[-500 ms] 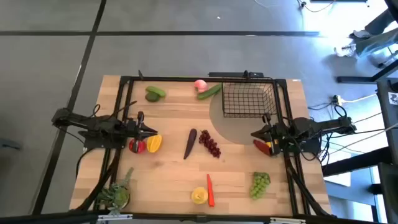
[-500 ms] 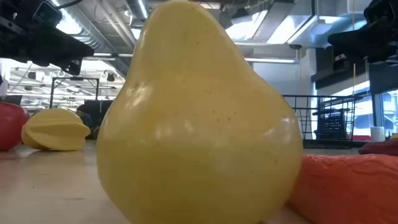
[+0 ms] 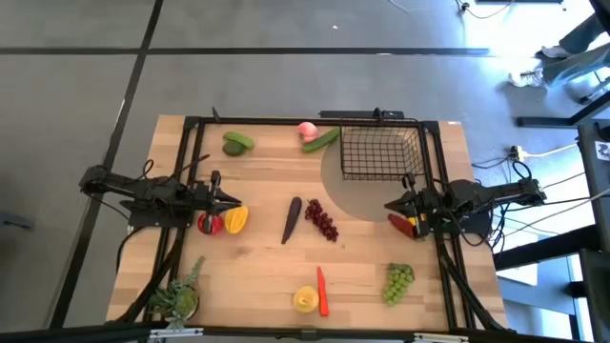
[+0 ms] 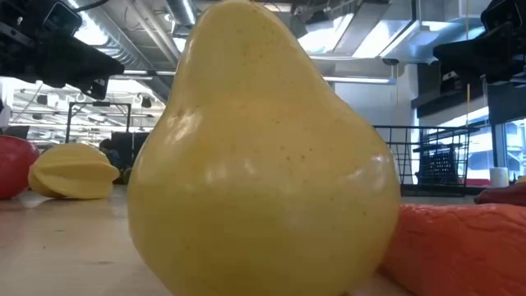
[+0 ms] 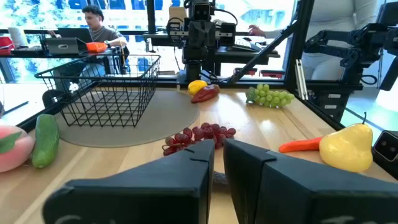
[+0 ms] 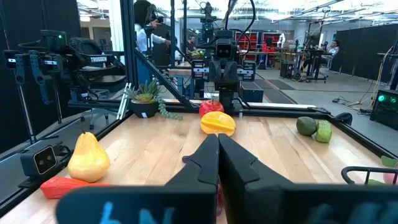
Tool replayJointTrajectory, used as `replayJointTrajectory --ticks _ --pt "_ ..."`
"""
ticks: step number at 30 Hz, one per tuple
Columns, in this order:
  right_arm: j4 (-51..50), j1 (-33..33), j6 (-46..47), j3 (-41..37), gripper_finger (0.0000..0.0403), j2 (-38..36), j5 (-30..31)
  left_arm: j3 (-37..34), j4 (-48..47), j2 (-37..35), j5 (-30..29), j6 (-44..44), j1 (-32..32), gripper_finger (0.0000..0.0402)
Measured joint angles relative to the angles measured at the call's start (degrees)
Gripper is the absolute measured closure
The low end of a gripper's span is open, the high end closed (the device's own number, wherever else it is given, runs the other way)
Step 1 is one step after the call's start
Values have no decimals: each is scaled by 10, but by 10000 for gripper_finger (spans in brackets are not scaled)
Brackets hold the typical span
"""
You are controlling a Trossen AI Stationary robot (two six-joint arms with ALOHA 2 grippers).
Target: Build produce basket
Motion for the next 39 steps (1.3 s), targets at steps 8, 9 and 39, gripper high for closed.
replayJointTrajectory --ticks 8,9,39 --pt "0 0 0 0 402 0 0 0 0 0 0 0 0 374" --pt "0 0 0 0 402 0 0 0 0 0 0 0 0 374" --pt "19 0 6 0 402 0 3 0 0 0 0 0 0 374"
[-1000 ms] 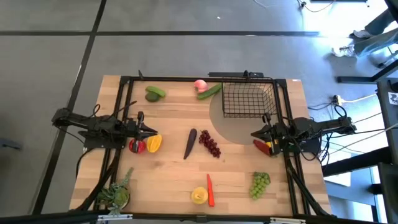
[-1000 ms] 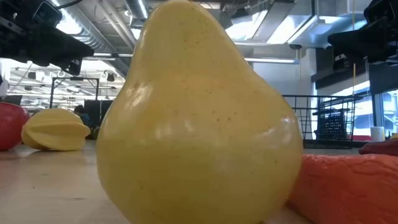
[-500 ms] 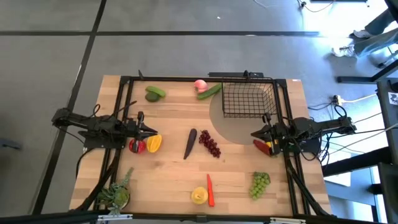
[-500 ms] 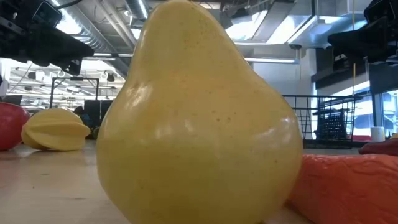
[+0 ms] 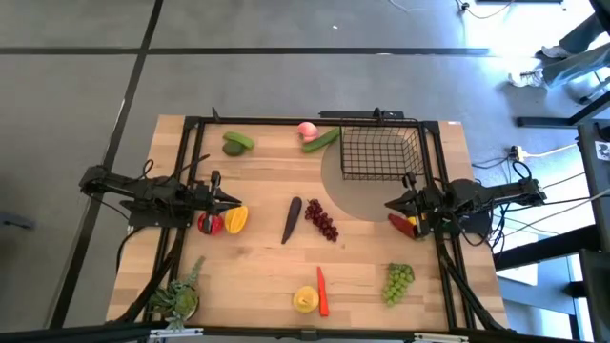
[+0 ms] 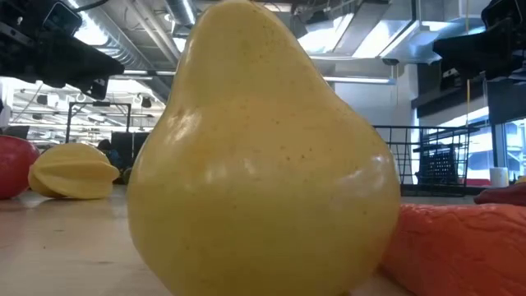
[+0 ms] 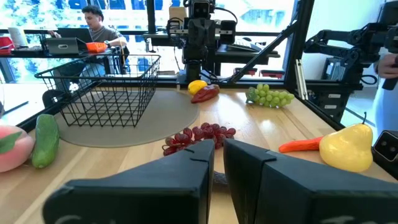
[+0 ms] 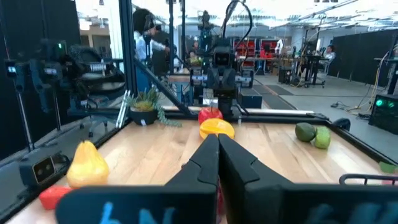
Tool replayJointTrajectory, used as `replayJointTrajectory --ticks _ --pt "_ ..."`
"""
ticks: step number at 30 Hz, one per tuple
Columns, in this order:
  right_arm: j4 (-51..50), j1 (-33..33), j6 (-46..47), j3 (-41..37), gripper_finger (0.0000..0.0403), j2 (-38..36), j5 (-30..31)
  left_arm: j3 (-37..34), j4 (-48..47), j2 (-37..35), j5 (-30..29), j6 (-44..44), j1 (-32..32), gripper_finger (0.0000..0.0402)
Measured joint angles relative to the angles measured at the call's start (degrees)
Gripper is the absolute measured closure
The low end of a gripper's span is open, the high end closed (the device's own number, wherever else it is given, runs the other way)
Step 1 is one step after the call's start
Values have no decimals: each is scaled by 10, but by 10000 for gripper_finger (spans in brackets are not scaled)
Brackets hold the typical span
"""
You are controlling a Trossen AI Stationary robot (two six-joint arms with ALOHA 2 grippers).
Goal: Build produce basket
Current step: Put the yellow pear into the black wire basket
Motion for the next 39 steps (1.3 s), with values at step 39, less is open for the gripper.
replayJointTrajectory --ticks 39 --pt "-329 0 207 423 403 418 170 -1 23 0 -24 16 0 374"
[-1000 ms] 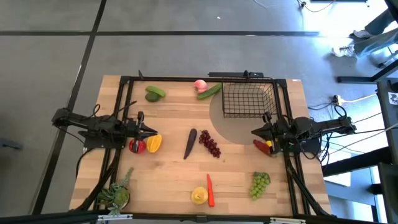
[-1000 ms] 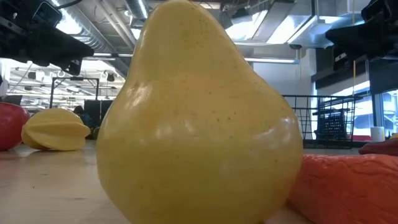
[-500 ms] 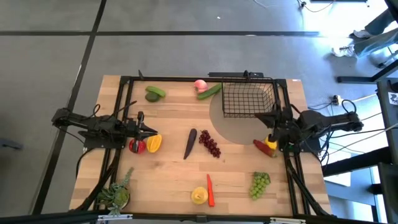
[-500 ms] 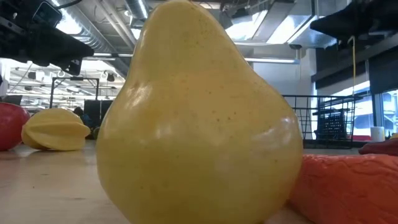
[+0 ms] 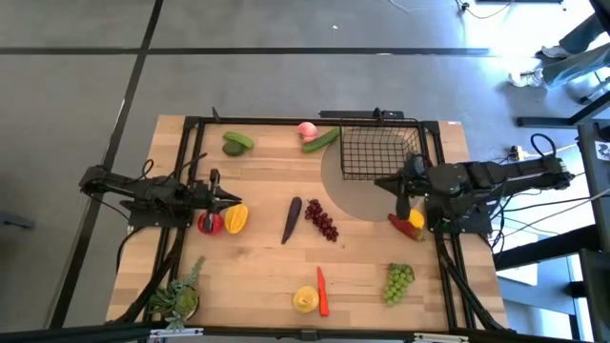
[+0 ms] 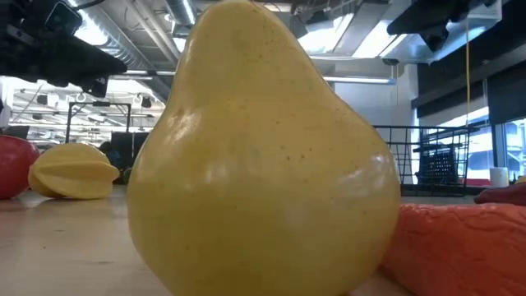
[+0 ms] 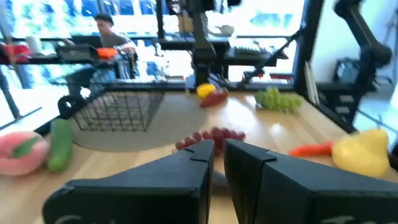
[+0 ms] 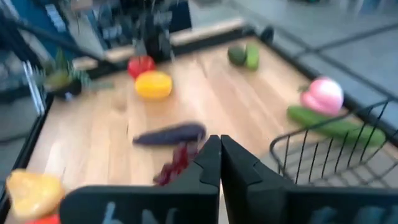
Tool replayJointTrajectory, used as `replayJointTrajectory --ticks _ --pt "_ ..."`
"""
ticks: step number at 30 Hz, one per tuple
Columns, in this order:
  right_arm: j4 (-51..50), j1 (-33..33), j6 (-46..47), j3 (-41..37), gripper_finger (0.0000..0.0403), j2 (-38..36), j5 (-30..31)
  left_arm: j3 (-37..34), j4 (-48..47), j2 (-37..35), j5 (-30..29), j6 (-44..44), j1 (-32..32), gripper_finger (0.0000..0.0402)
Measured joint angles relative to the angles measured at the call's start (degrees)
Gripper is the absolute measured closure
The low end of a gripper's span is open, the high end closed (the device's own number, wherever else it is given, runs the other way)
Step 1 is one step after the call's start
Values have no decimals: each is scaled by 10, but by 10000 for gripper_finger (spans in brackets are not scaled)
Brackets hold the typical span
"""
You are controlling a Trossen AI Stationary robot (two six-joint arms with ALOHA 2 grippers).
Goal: Build produce basket
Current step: Put the yellow pear into the black wire basket
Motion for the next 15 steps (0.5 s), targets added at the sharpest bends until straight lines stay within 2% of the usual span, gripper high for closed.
replayJointTrajectory --ticks 3,6,10,15 --pt "-73 0 31 64 403 59 -13 8 23 0 -23 0 0 374" --pt "-134 -1 76 127 403 114 -13 45 -8 1 -26 18 0 374" --pt "-181 -7 148 204 403 171 -18 126 -88 30 -27 18 0 374" --pt "-266 -22 176 290 403 233 -58 233 -209 119 -36 0 0 374"
